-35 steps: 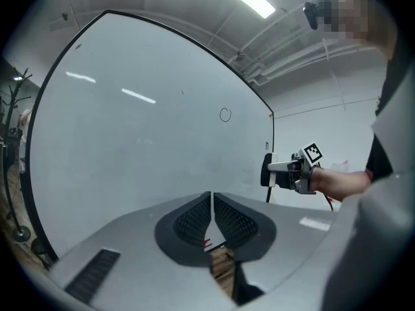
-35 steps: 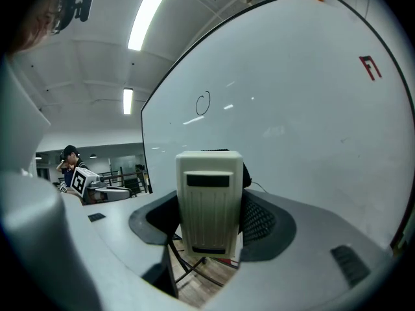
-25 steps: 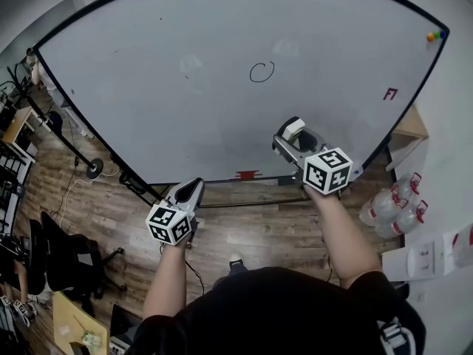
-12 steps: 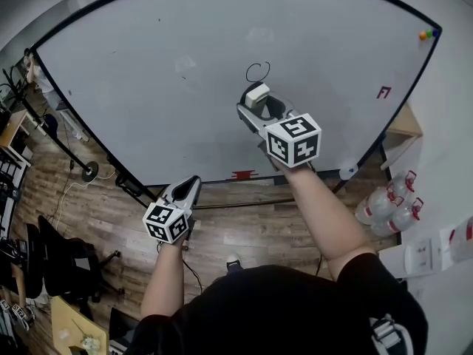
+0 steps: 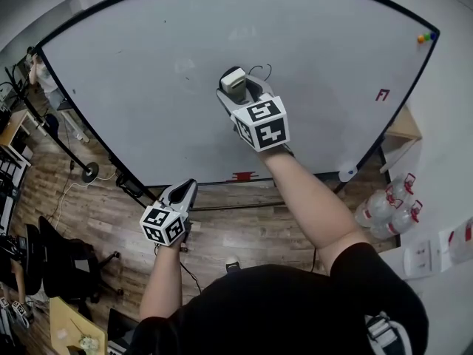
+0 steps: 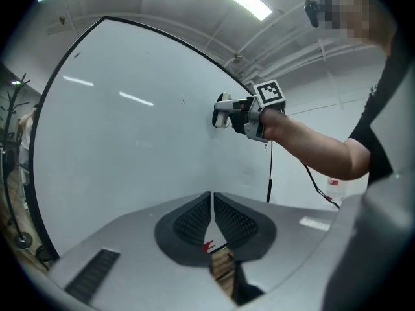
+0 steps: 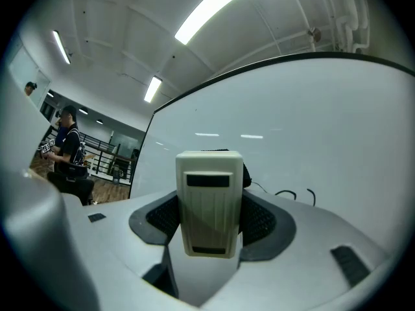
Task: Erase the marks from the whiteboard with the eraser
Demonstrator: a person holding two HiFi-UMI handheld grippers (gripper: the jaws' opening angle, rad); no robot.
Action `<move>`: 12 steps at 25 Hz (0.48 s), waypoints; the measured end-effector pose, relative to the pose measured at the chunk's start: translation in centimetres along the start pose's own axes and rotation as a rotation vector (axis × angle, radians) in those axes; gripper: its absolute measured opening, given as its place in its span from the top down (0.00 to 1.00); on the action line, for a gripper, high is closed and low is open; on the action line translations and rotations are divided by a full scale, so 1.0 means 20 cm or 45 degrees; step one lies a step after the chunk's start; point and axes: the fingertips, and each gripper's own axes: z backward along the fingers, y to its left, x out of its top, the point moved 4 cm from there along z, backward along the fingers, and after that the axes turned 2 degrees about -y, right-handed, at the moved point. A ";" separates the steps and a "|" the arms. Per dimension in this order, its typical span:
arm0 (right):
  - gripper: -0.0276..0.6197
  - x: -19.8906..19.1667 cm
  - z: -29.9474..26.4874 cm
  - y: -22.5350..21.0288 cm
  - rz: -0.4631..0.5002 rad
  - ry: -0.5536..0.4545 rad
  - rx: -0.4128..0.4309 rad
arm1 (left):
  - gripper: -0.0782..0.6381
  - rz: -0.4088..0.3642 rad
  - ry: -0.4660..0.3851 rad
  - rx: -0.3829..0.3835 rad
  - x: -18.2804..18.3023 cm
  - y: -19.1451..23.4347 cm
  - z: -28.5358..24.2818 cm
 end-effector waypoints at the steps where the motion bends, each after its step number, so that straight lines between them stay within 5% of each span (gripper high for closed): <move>1: 0.57 0.01 -0.02 0.00 0.012 0.001 -0.005 | 0.85 0.000 0.000 0.000 0.00 0.00 0.00; 12: 0.57 0.02 -0.14 0.04 0.144 0.015 -0.073 | 0.85 0.012 -0.008 0.005 0.01 0.02 0.02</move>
